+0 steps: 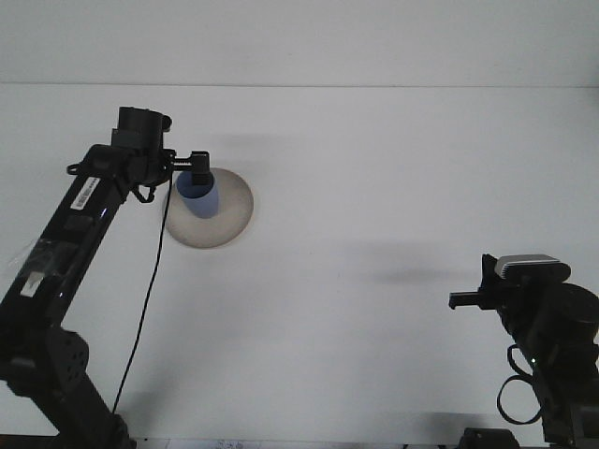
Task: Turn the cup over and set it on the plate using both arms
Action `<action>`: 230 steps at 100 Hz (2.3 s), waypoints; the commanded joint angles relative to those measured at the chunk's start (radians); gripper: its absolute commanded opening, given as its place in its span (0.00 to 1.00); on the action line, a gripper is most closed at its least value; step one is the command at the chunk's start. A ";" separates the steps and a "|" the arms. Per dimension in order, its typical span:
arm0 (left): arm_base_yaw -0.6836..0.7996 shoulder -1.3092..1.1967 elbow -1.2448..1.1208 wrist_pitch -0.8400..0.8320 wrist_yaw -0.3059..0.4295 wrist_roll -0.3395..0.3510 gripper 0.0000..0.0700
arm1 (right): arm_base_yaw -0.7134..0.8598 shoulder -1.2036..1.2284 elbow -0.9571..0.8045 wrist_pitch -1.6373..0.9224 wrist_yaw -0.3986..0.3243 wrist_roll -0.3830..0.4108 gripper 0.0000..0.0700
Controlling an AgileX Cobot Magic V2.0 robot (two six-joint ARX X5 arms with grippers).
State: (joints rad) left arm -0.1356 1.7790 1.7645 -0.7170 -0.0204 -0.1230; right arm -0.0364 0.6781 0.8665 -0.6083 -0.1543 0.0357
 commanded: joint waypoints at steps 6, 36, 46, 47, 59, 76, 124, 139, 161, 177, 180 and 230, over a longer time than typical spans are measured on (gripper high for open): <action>-0.002 -0.105 -0.018 0.003 -0.008 -0.020 0.87 | 0.000 0.003 0.006 0.011 -0.002 0.014 0.02; -0.051 -0.533 -0.429 0.200 -0.035 -0.061 0.83 | 0.000 0.003 0.006 0.019 0.001 0.014 0.02; -0.089 -0.715 -0.620 0.291 -0.035 -0.077 0.83 | 0.000 0.003 0.006 0.034 0.001 0.014 0.02; -0.092 -0.732 -0.637 0.298 -0.036 -0.077 0.83 | 0.000 0.003 0.006 0.034 0.001 0.014 0.02; -0.130 -0.927 -0.823 0.349 -0.036 -0.078 0.83 | 0.000 0.003 0.006 0.035 0.000 0.014 0.02; -0.138 -1.141 -0.990 0.343 -0.065 -0.099 0.51 | 0.000 0.003 0.006 0.036 0.000 0.014 0.02; -0.138 -1.318 -1.049 0.319 -0.118 -0.096 0.02 | 0.000 0.003 0.006 0.037 0.000 0.014 0.02; -0.138 -1.325 -1.048 0.323 -0.118 -0.096 0.02 | 0.000 0.003 0.006 0.037 0.000 0.014 0.02; -0.138 -1.331 -1.048 0.322 -0.118 -0.095 0.02 | 0.000 0.003 0.006 0.040 0.000 0.014 0.02; -0.138 -1.333 -1.048 0.356 -0.119 0.009 0.02 | 0.000 0.003 0.006 0.040 0.000 0.014 0.02; -0.138 -1.332 -1.048 0.368 -0.119 0.011 0.02 | 0.000 0.003 0.006 0.040 0.000 0.014 0.02; -0.014 -1.582 -1.524 0.853 -0.017 0.093 0.02 | 0.000 0.003 0.006 0.040 0.000 0.014 0.02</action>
State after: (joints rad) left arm -0.1677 0.2245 0.2859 0.1184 -0.0505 -0.0349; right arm -0.0364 0.6781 0.8665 -0.5838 -0.1539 0.0357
